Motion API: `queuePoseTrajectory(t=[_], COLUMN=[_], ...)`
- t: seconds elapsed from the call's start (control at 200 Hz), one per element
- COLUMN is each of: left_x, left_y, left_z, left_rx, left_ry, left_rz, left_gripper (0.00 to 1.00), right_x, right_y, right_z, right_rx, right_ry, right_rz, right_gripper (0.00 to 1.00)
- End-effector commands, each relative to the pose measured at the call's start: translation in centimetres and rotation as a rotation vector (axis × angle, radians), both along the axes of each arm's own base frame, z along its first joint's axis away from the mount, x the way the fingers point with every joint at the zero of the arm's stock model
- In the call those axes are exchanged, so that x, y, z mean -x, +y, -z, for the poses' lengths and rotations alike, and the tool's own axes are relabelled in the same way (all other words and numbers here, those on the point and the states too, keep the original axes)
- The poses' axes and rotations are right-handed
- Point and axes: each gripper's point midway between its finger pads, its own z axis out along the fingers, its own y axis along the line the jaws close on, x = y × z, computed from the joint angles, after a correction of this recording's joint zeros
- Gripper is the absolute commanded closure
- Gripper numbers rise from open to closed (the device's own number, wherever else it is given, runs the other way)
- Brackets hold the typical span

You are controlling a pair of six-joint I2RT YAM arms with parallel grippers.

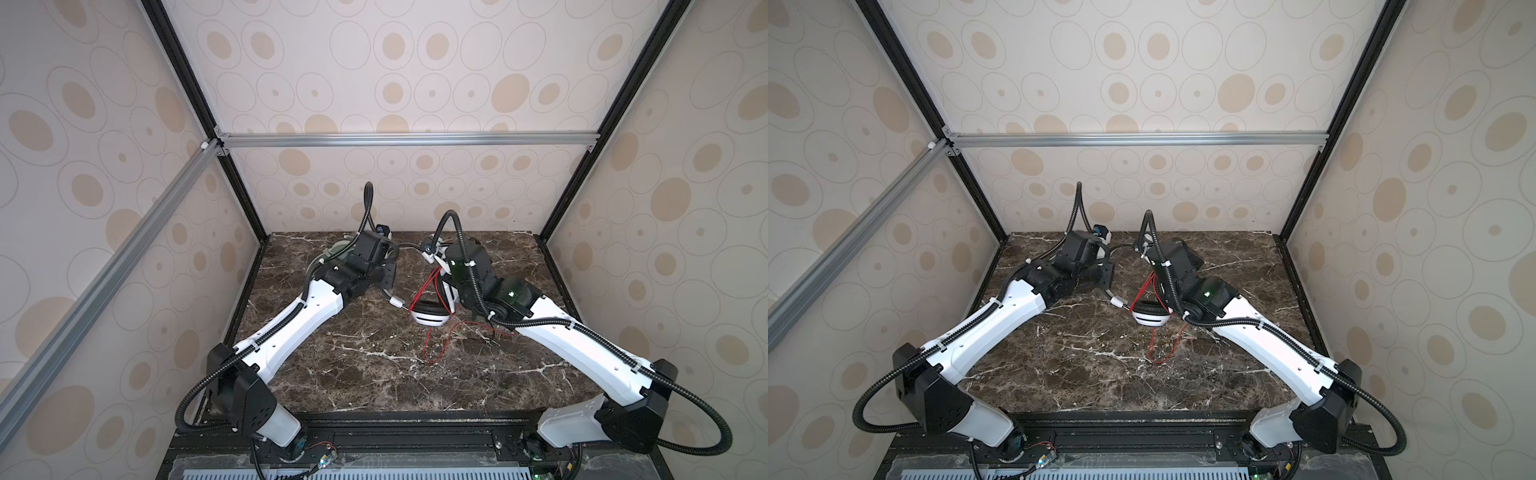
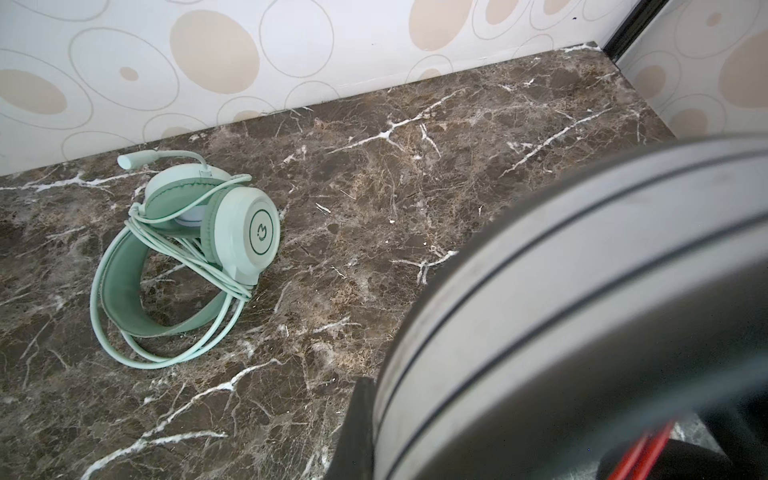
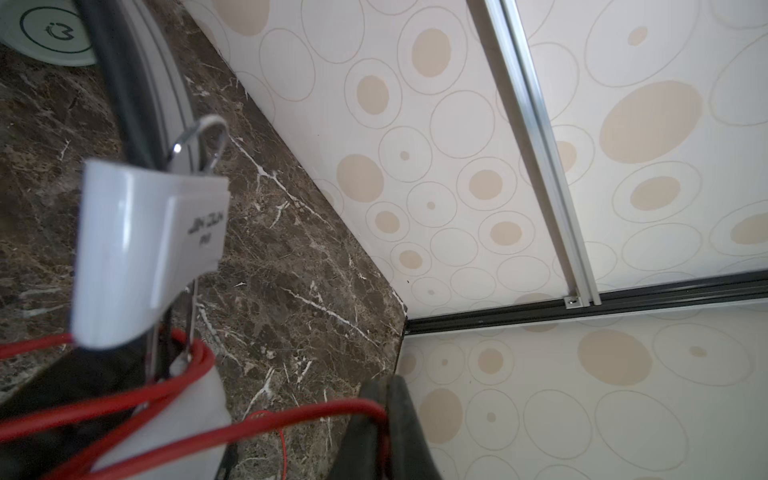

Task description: Wrap the headphones

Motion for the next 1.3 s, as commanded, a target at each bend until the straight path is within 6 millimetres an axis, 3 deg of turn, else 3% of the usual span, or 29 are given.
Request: queuePoseTrajectory(t=[0.0,0.07,0.45,0.67,0.84,1.085,1.295], left_x=[0.7,0.8,1.5,1.6,0.2,-1.2,-1.4], left_y=[-0.7,-0.7,-1.8,-1.9,0.7,5.5,6.7], left_z=[-4.4,-4.5,-5.1,-6.4,-7.1,-8.8,-9.2], left_rx=[0.081,0.082,0.148,0.295,0.396,0.458,0.462], left_ry=[-0.091,-0.092,-0.088,-0.070,-0.063,-0.125,-0.141], left_rz=[0.049,0.049,0.112,0.164,0.088,-0.048,-0.078], left_gripper=[1.00,1.00,1.00,1.00,1.00,1.00,1.00], right_x=[-1.2,-1.8,-3.6,-3.9,-3.7,-1.2,-1.3], right_y=[0.2,0.0,-1.6,-0.9,0.3,3.2,4.6], right_z=[0.6,1.3,6.4,10.0,12.2,15.4,19.3], right_rx=[-0.078,-0.123,-0.624,-0.843,-0.921,-1.067,-1.207], right_ry=[0.027,0.051,0.311,0.447,0.514,0.608,0.667], right_rz=[-0.004,-0.003,-0.063,-0.098,-0.113,-0.276,-0.264], right_gripper=[0.90,0.89,0.63,0.59,0.54,0.45,0.41])
